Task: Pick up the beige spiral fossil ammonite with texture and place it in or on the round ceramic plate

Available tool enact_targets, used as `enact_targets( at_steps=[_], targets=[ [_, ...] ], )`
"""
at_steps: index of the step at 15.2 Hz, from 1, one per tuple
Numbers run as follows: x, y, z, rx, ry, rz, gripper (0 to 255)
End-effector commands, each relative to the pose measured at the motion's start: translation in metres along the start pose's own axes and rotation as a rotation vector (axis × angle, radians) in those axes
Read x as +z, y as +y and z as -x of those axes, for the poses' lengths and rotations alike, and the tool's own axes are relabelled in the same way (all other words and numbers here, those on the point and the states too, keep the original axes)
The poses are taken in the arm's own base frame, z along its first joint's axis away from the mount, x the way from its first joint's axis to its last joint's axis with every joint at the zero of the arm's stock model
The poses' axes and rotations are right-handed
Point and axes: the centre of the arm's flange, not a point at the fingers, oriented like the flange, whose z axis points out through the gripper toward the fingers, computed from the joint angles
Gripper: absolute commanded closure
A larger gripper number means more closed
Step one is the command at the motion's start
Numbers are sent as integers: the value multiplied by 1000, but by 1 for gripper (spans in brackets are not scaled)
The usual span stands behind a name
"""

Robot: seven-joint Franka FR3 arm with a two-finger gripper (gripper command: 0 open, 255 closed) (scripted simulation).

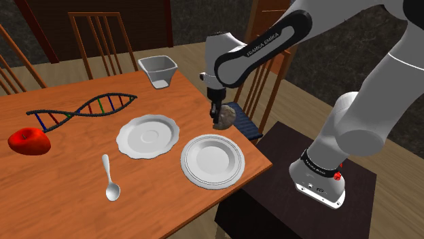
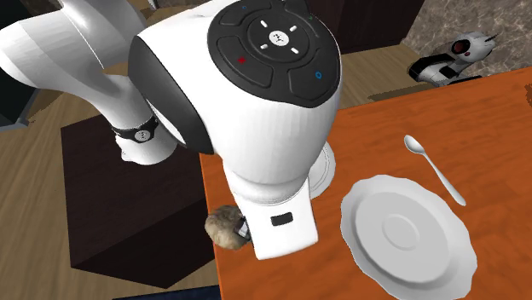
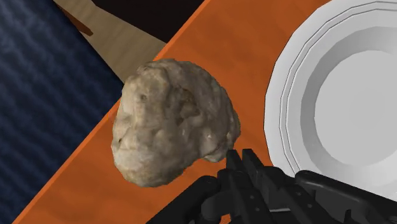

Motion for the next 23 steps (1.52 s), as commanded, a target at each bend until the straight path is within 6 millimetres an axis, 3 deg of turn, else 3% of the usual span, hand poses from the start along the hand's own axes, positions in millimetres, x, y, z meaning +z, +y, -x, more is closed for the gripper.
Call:
enact_targets(
  at_steps=[1,4,5,12,20,23],
  targets=[
    [20,1,13,10,-111,-27,255],
    [5,-2,11,3,-72,-20,255],
    [5,-2,11,3,-72,-20,0],
    [-36,116,62,111,83,-317,0],
    [1,108,60,115,89,-328,0],
    [1,108,60,115,89,-328,0]
  ],
)
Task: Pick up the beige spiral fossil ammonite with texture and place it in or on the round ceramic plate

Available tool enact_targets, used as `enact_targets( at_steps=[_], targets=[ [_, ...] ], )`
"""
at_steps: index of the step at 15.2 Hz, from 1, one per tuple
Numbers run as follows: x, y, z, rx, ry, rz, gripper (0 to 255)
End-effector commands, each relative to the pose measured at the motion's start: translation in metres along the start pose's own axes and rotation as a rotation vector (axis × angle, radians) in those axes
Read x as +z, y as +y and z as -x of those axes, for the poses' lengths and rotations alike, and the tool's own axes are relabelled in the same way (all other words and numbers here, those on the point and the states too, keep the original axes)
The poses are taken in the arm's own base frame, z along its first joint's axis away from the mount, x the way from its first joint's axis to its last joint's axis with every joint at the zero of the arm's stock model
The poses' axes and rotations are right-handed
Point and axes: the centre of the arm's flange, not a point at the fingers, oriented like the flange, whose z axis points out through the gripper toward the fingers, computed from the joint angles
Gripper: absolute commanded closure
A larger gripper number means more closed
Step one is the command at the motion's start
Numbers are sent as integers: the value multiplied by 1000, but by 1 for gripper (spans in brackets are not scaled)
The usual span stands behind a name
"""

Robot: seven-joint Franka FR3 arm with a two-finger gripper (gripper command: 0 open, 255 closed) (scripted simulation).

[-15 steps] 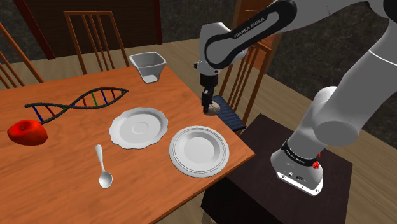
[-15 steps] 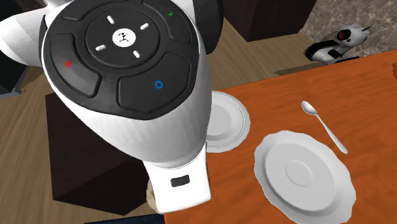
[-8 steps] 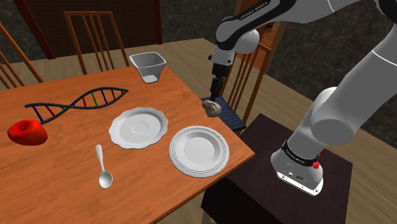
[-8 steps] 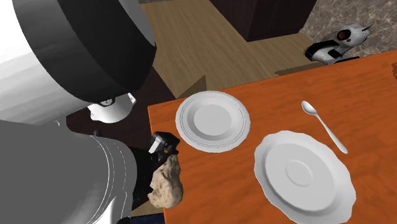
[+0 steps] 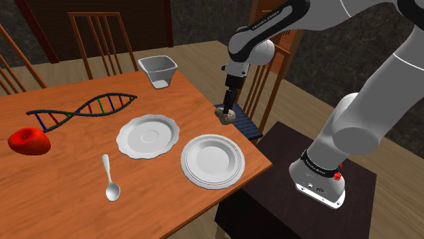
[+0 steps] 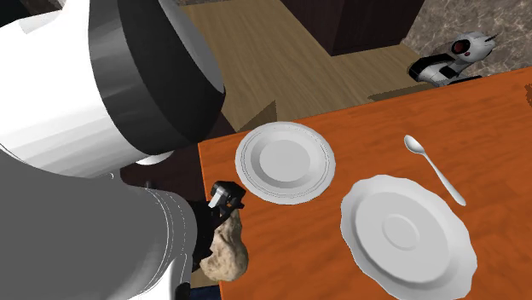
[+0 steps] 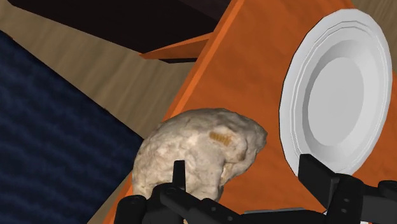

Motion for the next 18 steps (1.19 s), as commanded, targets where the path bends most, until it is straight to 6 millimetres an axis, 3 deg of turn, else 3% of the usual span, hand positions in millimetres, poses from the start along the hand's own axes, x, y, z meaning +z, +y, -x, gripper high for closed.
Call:
enact_targets(
  at_steps=[1,5,6,14,15,16,18],
  targets=[
    [4,0,0,0,-6,-2,0],
    [4,0,0,0,-6,-2,0],
    [4,0,1,0,-5,-2,255],
    [-4,-4,-9,1,-7,0,255],
    [-16,-5,-14,-3,35,18,255],
    [-16,-5,-14,-3,35,18,0],
    [-7,-30,33,87,185,165,0]
  ],
)
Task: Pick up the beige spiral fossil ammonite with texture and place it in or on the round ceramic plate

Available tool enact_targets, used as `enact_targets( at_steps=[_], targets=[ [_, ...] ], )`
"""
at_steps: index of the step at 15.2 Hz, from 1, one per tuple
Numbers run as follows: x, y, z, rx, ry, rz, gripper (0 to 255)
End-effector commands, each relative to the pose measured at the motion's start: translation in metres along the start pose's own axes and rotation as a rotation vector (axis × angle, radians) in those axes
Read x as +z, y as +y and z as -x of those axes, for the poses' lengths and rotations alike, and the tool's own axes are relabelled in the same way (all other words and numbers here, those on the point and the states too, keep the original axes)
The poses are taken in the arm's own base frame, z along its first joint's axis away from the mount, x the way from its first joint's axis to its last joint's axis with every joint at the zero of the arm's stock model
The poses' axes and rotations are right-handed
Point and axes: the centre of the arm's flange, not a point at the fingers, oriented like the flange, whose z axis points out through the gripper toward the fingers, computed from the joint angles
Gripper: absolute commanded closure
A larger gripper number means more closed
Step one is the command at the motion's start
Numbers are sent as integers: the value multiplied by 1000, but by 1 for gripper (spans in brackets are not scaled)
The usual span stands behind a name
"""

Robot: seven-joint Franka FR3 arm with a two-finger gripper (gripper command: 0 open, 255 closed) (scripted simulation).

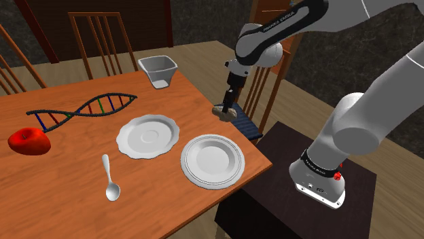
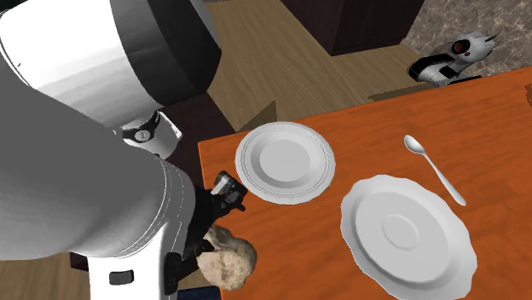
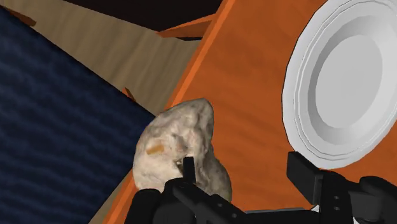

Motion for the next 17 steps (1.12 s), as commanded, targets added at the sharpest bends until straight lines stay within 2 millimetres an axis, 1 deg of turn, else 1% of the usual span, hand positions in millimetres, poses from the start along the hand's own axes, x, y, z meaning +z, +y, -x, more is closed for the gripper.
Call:
enact_targets(
  at_steps=[1,2,10,17],
  targets=[
    [5,-21,44,89,149,140,0],
    [11,-32,63,126,210,202,0],
    [49,-24,55,126,210,202,0],
    [49,-24,55,126,210,202,0]
  ],
)
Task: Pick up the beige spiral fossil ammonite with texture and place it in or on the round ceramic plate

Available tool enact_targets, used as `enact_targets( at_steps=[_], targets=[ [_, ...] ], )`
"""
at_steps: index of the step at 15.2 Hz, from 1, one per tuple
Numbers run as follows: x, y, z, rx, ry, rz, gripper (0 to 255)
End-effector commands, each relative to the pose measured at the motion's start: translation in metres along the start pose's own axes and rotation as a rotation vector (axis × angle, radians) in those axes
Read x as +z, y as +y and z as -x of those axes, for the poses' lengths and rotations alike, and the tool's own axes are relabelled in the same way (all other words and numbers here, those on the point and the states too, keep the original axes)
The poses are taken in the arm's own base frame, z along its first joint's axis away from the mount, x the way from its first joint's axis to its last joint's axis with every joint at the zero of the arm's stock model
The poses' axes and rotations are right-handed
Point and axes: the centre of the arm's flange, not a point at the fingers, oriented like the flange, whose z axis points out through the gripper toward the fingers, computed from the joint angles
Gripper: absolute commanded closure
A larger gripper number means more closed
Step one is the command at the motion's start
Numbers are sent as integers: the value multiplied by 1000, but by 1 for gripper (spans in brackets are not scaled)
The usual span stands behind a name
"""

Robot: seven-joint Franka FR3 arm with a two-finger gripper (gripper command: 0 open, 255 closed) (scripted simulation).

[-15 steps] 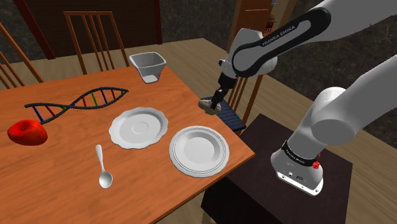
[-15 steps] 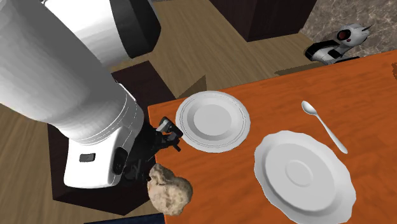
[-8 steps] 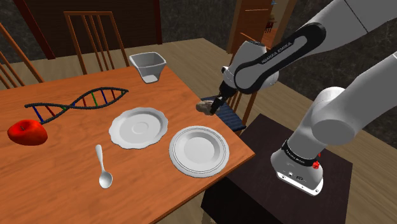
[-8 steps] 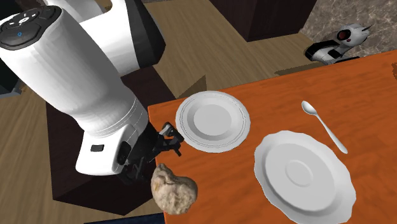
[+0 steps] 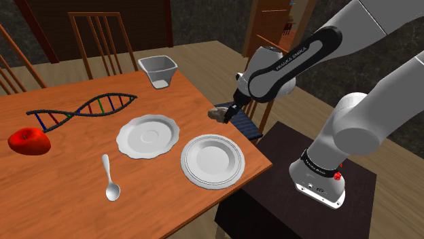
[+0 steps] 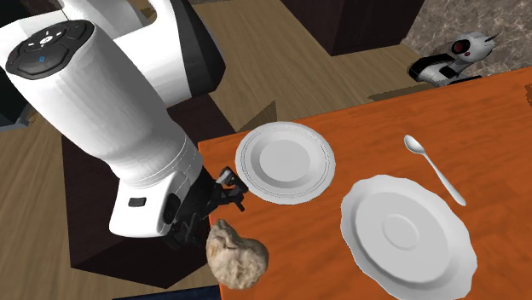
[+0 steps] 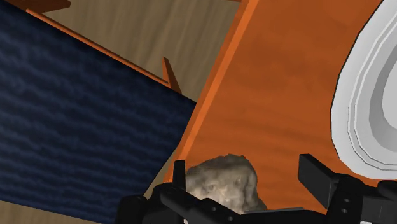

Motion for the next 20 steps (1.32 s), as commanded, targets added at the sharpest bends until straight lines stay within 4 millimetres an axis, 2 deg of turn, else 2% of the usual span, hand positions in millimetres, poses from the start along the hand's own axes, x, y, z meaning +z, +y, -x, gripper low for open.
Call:
enact_targets(
  at_steps=[1,10,11,15,20],
  targets=[
    [0,0,0,-1,-2,0,255],
    [0,0,0,-1,-2,0,255],
    [0,0,0,-1,-2,0,0],
    [-33,-12,-26,-15,36,122,0],
    [-7,-9,-27,-15,36,122,0]
  ],
)
